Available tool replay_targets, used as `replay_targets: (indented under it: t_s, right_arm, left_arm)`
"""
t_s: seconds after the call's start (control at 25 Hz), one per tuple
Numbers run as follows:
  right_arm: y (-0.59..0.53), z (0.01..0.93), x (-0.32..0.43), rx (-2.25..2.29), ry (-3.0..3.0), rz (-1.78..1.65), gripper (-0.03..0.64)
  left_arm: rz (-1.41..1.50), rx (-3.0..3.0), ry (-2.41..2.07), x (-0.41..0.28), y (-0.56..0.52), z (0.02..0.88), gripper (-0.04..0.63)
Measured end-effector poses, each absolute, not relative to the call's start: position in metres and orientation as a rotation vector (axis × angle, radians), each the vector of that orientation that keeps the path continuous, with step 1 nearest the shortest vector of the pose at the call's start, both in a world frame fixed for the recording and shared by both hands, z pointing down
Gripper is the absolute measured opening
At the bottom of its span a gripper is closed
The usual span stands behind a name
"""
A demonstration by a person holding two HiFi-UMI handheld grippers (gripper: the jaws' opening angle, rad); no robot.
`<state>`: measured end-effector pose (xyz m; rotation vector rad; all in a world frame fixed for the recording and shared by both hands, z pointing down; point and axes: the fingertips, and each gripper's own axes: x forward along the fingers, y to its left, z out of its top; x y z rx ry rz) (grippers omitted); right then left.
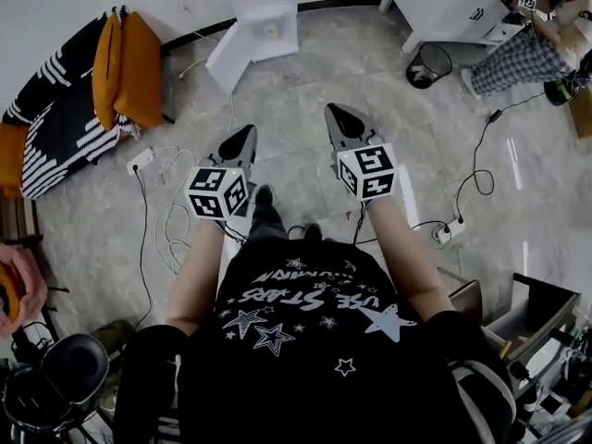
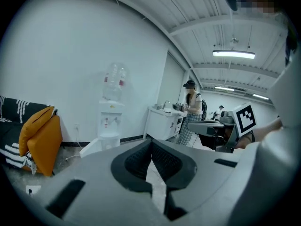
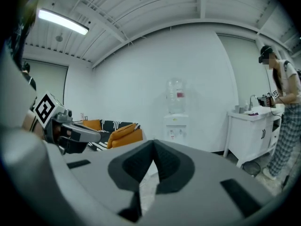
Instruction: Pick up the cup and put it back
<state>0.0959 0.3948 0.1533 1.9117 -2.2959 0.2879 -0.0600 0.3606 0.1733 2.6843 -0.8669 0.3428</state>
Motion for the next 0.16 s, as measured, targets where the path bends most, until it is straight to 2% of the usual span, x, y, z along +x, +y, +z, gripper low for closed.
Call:
replay_targets:
  t_s: [0.16]
  right_arm:
    - [0.406,0.153,0.081,1.876,-2.307,0.281,0.006]
  left_arm:
    - [0.344,2.686,-0.867,-0.068,0.373,0.171,0.011]
